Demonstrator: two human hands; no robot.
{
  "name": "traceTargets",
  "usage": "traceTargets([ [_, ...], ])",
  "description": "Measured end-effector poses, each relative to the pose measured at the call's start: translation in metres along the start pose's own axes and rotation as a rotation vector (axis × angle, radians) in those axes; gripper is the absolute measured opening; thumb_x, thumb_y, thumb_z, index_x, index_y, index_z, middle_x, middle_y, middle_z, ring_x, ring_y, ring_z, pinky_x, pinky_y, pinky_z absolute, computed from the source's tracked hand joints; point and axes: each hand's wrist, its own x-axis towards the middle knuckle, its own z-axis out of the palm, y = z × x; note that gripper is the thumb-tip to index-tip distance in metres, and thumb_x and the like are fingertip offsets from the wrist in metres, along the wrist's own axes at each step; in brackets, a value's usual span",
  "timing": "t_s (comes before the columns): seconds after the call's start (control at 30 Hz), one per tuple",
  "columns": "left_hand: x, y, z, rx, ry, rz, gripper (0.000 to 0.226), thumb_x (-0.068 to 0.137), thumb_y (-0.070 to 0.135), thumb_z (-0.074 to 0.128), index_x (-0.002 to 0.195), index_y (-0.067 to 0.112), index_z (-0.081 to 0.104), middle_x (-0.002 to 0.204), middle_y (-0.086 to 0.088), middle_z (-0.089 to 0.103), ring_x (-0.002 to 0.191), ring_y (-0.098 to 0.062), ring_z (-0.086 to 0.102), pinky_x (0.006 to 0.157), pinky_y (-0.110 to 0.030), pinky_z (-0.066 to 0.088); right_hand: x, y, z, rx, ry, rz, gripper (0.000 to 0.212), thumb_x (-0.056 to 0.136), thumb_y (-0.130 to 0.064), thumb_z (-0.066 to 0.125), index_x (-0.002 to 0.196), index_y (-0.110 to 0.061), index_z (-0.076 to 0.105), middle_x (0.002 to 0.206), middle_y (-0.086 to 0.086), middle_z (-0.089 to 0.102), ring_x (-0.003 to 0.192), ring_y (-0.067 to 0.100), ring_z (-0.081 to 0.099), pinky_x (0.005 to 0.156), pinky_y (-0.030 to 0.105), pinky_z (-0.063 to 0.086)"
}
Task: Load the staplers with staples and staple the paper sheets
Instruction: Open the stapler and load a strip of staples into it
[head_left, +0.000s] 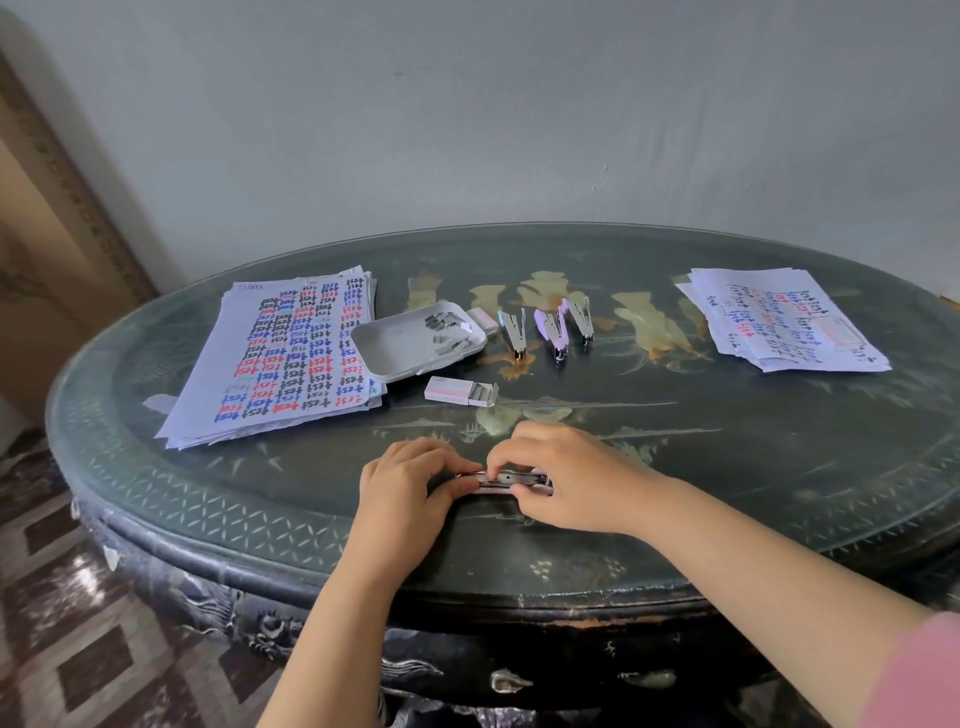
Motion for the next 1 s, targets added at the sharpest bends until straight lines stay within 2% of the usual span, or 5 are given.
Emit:
traceTargets([
  [0.3,-0.001,0.001,0.002,0.035,0.026,0.018,0.013,0.075,0.042,0.063,0.084,0.038,0.07,0.09,0.028,0.057,0.093,-0.006,0.054,0.087,-0.046,0.044,0.003,-0.003,0.003,-0.065,-0.02,-0.022,0.015,0.087,-0.023,0.052,0.1,-0.029,0.049,0.087,-0.004,0.046,0.081,0.014,0.045,0.07,0.033,0.049],
  [0.47,-0.001,-0.002,0.004,0.065,0.027,0.033,0.01,0.077,0.043,0.062,0.082,0.036,0.067,0.091,0.029,0.056,0.093,-0.004,0.052,0.086,-0.042,0.043,0.012,-0.003,0.003,-0.138,-0.073,-0.052,0.011,0.084,-0.024,0.051,0.094,-0.023,0.045,0.082,-0.003,0.042,0.079,0.015,0.039,0.06,0.027,0.034],
  [0.63,-0.002,0.0,0.006,0.129,0.009,0.023,0.004,0.081,0.037,0.069,0.084,0.037,0.066,0.093,0.029,0.055,0.1,-0.002,0.048,0.085,-0.029,0.024,0.015,-0.004,0.005,-0.142,-0.072,-0.061,0.011,0.081,-0.022,0.053,0.088,-0.02,0.044,0.079,0.0,0.042,0.075,0.018,0.04,0.057,0.026,0.032],
  [0.77,-0.002,0.002,0.006,0.119,0.007,0.019,0.004,0.08,0.038,0.07,0.084,0.039,0.067,0.091,0.032,0.054,0.098,0.001,0.046,0.085,-0.028,0.022,0.015,0.0,0.003,-0.011,-0.061,-0.029,0.01,0.081,-0.019,0.056,0.085,-0.021,0.048,0.079,-0.004,0.044,0.072,0.017,0.043,0.062,0.031,0.039],
  [1.0,-0.002,0.003,0.004,0.113,-0.006,0.027,0.006,0.081,0.039,0.069,0.086,0.041,0.068,0.092,0.034,0.053,0.099,0.004,0.045,0.086,-0.028,0.023,0.004,0.009,-0.001,0.032,-0.035,-0.036,0.013,0.093,-0.029,0.057,0.104,-0.034,0.057,0.079,-0.014,0.043,0.07,0.008,0.046,0.067,0.03,0.044],
])
